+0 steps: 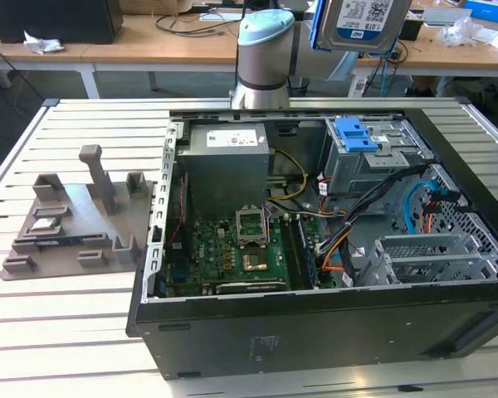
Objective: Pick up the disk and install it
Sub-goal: 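Pick up the disk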
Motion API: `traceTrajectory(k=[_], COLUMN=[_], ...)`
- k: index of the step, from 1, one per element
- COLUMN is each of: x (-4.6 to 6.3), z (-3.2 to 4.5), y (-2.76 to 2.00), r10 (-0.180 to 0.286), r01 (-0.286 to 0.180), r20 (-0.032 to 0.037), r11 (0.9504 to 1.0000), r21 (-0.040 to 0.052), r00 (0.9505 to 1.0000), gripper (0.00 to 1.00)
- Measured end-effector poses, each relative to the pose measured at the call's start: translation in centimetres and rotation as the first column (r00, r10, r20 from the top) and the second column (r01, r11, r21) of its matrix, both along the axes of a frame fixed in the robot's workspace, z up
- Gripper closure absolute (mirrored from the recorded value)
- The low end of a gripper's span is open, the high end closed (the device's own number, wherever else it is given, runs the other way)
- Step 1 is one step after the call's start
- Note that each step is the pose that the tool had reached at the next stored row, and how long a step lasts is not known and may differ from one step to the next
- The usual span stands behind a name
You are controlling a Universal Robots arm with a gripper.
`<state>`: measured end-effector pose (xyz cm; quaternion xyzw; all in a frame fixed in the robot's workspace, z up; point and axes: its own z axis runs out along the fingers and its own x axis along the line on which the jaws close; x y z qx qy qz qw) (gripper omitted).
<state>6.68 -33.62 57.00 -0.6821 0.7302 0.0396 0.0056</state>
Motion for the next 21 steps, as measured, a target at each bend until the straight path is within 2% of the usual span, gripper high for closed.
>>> traceTrajectory(k=[3, 7, 14, 16, 19, 21], x=[0.0, -0.3, -0.6, -1.0, -1.6, -1.8], z=[-0.03, -0.26, -1.38, -1.72, -1.97, -2.07], y=[-0.02, -0.28, -0.58, -0.97, -2.23, -2.57], r10=[0.0, 0.0, 0.0, 0.0, 0.0, 0.001], r01=[0.0, 0.0, 0.0, 0.0, 0.0, -0.001], r20=[0.0, 0.0, 0.0, 0.0, 0.0, 0.0], r11=[1.0, 1.0, 1.0, 1.0, 1.0, 1.0], r21=[0.0001, 0.0001, 0.0001, 0.0, 0.0002, 0.0001], r00=[1.0, 1.0, 1.0, 1.0, 1.0, 1.0], gripper=[0.63, 0.63, 0.63, 0.63, 0.63, 0.63])
